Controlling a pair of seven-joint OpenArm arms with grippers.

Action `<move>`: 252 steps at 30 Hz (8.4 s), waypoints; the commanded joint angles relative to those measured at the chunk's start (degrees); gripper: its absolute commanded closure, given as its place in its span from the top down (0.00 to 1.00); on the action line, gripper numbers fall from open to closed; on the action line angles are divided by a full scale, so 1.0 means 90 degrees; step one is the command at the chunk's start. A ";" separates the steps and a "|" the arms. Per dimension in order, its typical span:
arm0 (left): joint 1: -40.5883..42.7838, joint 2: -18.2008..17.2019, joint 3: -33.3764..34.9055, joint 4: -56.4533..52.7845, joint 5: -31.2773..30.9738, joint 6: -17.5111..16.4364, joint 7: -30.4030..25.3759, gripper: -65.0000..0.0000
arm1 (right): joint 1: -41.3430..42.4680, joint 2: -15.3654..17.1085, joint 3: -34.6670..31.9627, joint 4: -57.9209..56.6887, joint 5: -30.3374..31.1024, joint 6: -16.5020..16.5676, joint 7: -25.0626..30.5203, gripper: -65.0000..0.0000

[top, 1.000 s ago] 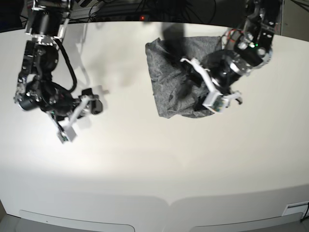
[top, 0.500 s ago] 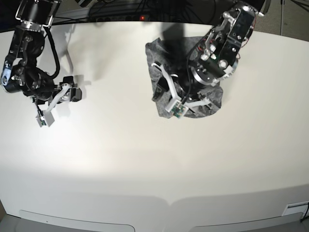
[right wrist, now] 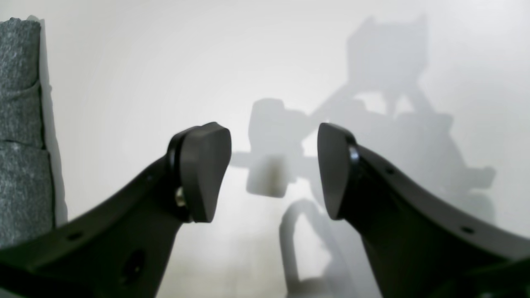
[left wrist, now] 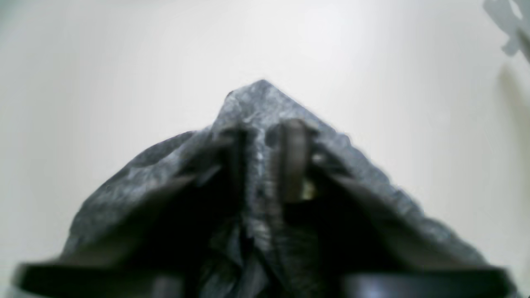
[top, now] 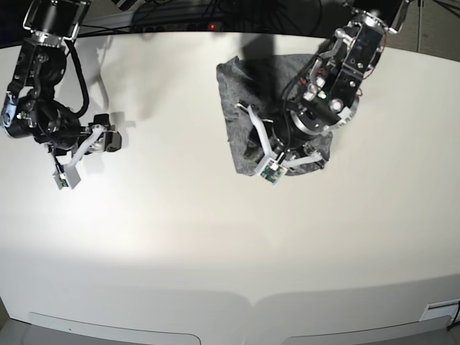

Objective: Fold the T-shirt properly

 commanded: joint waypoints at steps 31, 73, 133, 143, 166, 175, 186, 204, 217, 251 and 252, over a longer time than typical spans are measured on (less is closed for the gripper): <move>0.3116 -0.1729 -0.1251 0.2548 0.0000 0.1290 -0.0160 0.00 | 0.0107 0.0100 0.0024 0.0092 0.0170 0.0039 0.0219 0.57; 0.1253 -0.1205 -0.1797 -0.0226 0.0267 0.1117 -0.1931 0.00 | 0.0107 0.0102 0.0024 0.0092 0.0697 0.0044 0.0073 0.57; 0.1800 -0.2220 -0.1804 0.0923 -0.1022 0.2713 0.0369 0.01 | 0.0107 -0.0039 0.0024 0.0092 0.0889 0.0046 -0.0041 0.57; 0.2725 -0.2222 -0.1807 0.1120 0.0746 0.3577 -0.0809 0.01 | 0.0107 -0.0041 0.0024 0.0092 0.0894 0.0044 -0.0046 0.57; 0.3502 -0.1494 -0.1807 0.1336 -0.0061 0.2878 -0.1183 0.01 | 0.0104 -0.0036 0.0024 0.0092 0.0889 0.0063 -0.0121 0.57; 0.3495 -0.1834 -0.1812 0.1744 0.0624 0.3036 -0.0937 0.01 | 0.0107 -0.0036 0.0024 0.0092 0.0889 0.0070 -0.0114 0.57; 0.2596 -0.2302 -0.2181 0.1314 -0.0520 0.3424 -0.1093 0.01 | 0.0104 -0.0039 0.0024 0.0092 0.0886 0.0070 -0.0153 0.57; 0.0381 -0.1173 -0.2169 -0.1144 -0.1615 0.1112 -0.1042 0.01 | 0.0104 -0.0036 0.0024 0.0092 0.0889 0.0073 -0.0192 0.57; 0.0085 -0.1243 -0.2176 -0.0549 -0.1144 0.1018 -0.1013 0.01 | 0.0104 -0.0036 0.0032 0.0095 0.0998 0.0198 -0.0185 0.55; 0.6181 -0.2237 -0.2183 0.2608 -0.0022 0.2412 -0.1355 0.01 | -0.3842 -0.1256 0.4245 0.1331 0.3774 0.0198 -0.1285 0.00; 0.6290 -0.2239 -0.2183 0.2550 0.0015 0.2412 -0.1392 0.01 | -0.3976 -0.1365 0.4245 0.1331 0.3772 0.0198 -0.1287 0.00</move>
